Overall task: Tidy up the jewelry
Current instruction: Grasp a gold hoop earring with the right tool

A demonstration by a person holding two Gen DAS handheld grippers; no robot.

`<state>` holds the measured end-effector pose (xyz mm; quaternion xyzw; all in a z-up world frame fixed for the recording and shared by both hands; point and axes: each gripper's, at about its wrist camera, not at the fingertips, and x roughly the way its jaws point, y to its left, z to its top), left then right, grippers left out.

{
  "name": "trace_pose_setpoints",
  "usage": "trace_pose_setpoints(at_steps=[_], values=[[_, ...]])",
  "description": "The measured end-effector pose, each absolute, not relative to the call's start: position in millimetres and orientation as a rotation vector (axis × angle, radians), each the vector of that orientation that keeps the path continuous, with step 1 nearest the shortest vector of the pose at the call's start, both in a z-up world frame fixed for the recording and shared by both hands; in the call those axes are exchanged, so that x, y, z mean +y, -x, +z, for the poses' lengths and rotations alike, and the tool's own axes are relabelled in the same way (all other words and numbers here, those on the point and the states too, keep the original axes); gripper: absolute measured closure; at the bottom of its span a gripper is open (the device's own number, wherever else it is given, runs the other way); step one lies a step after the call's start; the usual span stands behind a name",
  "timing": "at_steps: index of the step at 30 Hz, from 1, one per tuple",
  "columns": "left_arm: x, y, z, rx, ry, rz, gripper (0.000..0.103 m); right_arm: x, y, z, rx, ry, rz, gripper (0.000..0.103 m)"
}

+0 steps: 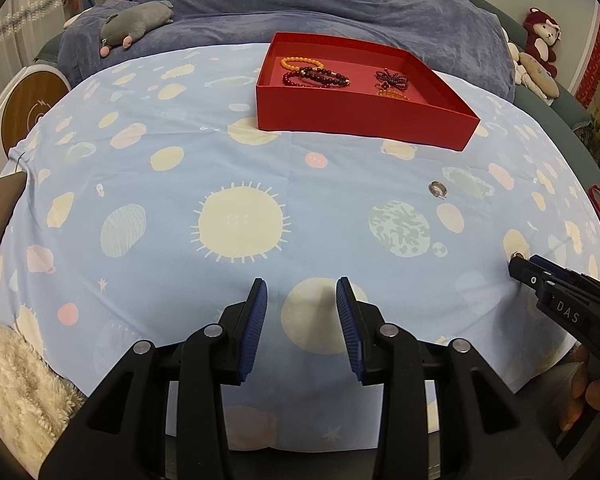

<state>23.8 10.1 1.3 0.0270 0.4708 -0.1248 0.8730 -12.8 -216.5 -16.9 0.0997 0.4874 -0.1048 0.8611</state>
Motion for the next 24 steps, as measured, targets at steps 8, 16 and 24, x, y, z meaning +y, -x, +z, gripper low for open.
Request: trace_pose_setpoints(at_steps=[8,16,24], values=[[10.0,-22.6,0.9,0.984,-0.059,-0.258,0.068,-218.3,14.2,-16.8,1.022,-0.211,-0.236,0.081],[8.7,-21.9,2.3,0.983,-0.054,-0.259,0.059,-219.8,16.6,-15.8,1.023,-0.226,-0.226,0.086],[-9.5,-27.3,9.5,0.97,-0.055,-0.267,0.057,-220.2,17.5,-16.5,1.035,-0.251,-0.203,0.099]])
